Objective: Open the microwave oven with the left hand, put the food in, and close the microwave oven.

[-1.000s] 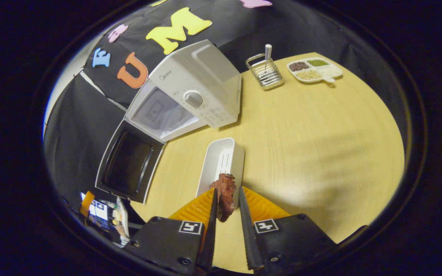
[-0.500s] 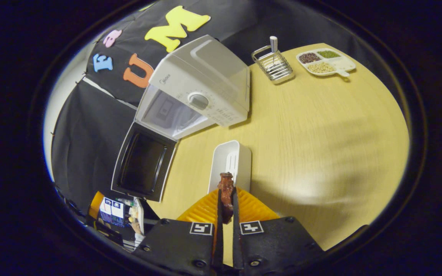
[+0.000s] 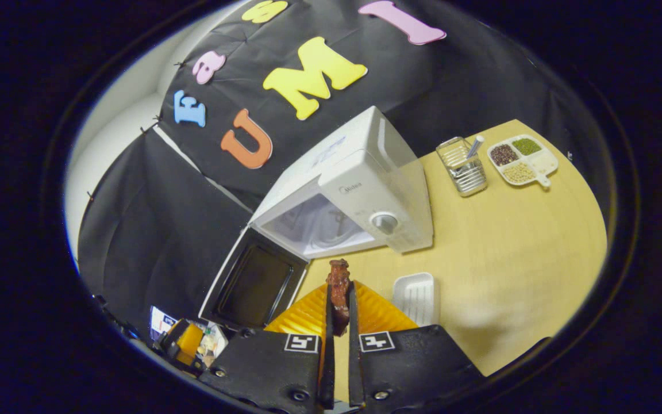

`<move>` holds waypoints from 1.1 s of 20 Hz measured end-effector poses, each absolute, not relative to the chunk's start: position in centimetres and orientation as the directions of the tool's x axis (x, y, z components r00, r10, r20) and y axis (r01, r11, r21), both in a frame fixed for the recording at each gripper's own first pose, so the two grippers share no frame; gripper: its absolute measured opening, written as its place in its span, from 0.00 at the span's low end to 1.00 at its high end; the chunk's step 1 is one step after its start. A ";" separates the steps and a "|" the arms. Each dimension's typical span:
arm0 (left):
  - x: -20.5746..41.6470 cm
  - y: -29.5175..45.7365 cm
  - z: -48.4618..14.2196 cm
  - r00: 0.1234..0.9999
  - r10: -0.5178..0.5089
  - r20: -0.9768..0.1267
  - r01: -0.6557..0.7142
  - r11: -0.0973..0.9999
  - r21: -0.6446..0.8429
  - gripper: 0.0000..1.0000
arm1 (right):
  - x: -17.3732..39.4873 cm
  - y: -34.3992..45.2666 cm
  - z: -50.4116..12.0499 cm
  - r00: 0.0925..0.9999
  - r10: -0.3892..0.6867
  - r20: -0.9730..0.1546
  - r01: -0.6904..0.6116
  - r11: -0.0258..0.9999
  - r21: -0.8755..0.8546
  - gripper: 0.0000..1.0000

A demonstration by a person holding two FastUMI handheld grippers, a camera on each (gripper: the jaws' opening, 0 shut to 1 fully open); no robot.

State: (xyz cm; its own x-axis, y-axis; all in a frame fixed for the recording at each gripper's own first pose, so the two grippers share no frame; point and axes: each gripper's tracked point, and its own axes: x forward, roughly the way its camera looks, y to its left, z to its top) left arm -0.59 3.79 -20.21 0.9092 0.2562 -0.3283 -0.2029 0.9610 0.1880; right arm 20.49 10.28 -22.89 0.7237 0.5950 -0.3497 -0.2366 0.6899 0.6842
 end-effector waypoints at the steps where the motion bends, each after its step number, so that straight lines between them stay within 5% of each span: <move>1: -0.3 3.7 -20.3 0.920 0.213 -0.329 -0.152 0.968 0.202 0.94 | 21.3 11.7 -22.6 0.754 0.565 -0.334 -0.207 0.687 0.696 0.12; 9: 0.0 6.2 -19.4 0.955 -0.023 -0.296 0.065 0.989 0.131 0.94 | 30.6 23.3 -22.4 0.937 0.316 -0.151 -0.049 0.546 0.837 0.12; 22: -0.4 11.5 -22.1 0.963 -0.022 -0.270 0.053 0.992 0.110 0.94 | 43.8 31.2 -30.1 0.984 0.119 -0.135 0.060 0.493 0.868 0.12</move>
State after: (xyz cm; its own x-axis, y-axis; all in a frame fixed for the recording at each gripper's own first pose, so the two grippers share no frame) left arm -0.42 11.46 -22.10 0.9627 -0.0217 -0.2696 0.0533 0.9925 0.1104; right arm 43.79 31.21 -30.14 0.9837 0.1185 -0.1355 0.0601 0.4931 0.8679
